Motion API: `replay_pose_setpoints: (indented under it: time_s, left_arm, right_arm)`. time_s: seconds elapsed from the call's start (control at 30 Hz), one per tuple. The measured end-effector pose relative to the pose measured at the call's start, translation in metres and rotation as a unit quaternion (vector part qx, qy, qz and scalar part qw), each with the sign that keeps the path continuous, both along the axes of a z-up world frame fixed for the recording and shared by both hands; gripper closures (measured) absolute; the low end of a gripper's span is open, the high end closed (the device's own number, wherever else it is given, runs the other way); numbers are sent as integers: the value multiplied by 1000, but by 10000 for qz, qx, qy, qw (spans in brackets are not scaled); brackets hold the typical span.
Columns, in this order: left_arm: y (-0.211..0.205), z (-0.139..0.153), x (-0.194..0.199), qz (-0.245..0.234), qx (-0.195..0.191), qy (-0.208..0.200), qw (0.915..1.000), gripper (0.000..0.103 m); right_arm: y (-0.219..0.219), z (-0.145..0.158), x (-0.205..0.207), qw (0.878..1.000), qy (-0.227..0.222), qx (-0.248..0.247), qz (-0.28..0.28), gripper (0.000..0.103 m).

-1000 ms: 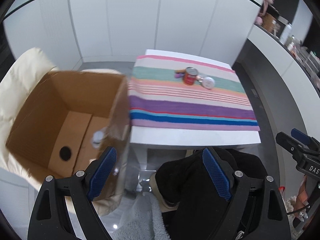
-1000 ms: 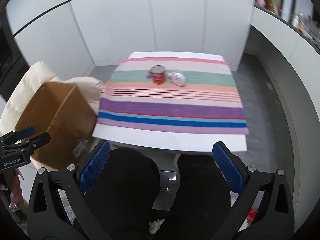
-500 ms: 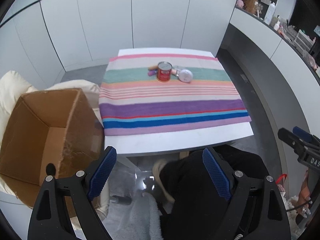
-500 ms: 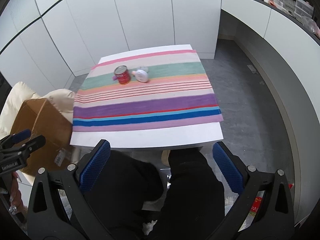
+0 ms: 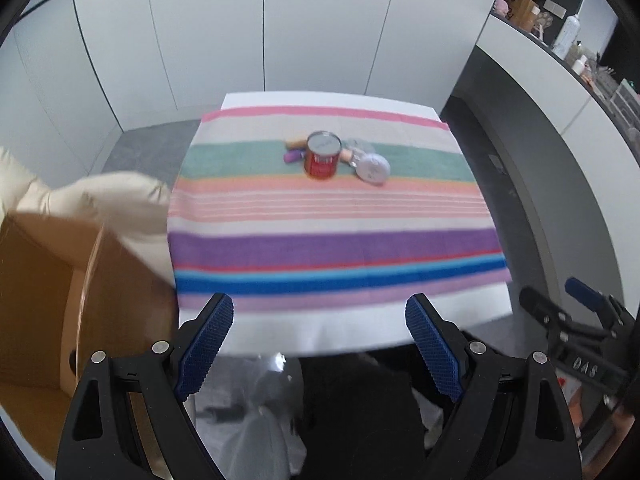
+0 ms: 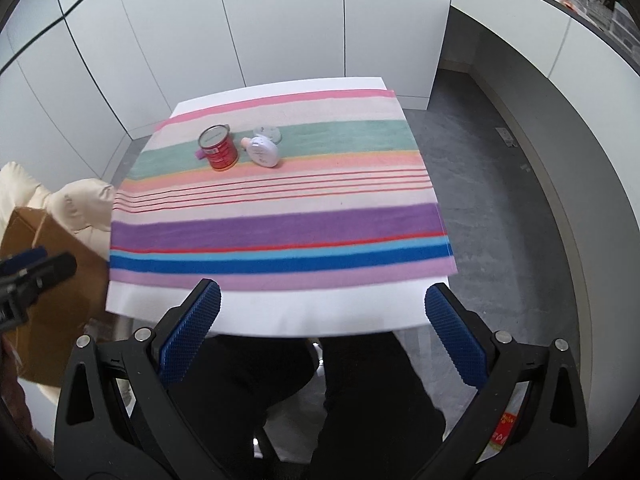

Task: Organize objects
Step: 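Move both tools back toward the tin, compact and jar on the tablecloth, then grasp the white round compact with the right tool while the left tool grasps the red tin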

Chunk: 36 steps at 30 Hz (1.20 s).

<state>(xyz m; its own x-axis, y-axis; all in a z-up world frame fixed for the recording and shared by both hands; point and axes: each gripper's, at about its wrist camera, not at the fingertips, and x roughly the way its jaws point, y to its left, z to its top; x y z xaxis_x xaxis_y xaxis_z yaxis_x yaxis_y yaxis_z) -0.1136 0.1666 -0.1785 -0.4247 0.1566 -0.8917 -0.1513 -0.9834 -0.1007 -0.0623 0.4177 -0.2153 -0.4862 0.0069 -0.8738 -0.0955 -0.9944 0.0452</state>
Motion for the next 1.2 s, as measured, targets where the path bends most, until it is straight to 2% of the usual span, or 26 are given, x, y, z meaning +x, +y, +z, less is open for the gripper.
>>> replay_pose_setpoints:
  time_s: [0.27,0.37,0.6,0.77,0.9,0.97,1.0,1.07,1.1,1.13,1.2]
  left_arm:
    - [23,-32,-73,-51,-148,-37,9999,14]
    - [28,-46,-96,-43,-177,18,9998,14]
    - [34,-94,-147,125,-325,85,9994,14]
    - [16,-120,-171,534,-318,114,9980,14]
    - [3,-134,-180,770,-333,109,9964,14]
    - [1,-140,-182,825,-359,68,9959,14]
    - [2,-142,-183,838,-357,49,9958,14]
    - [6,-146,-185,827,-314,21,9961,14]
    - [10,-147,-186,800,-291,21,9964,14]
    - [14,-148,-187,762,-279,31,9967,15]
    - [22,-150,-191,699,-292,96,9971,14]
  right_arm:
    - [-4,-26,-65,9998,75,67,171,0]
    - [-6,-42,-92,9997,55,-73,225,0]
    - [-19,-85,-160,9994,113,16,328,0]
    - [-34,-122,-203,9989,41,-390,271,0]
    - [-46,-148,-224,9953,82,-951,-134,0]
    - [-51,-158,-231,9949,168,-933,-333,0]
    - [-53,-162,-235,9952,200,-878,-387,5]
    - [-57,-171,-243,9958,213,-785,-409,22]
    - [-59,-176,-247,9960,168,-807,-334,40]
    - [-59,-179,-249,9958,116,-874,-229,45]
    - [-57,-181,-247,9969,153,-759,-130,45]
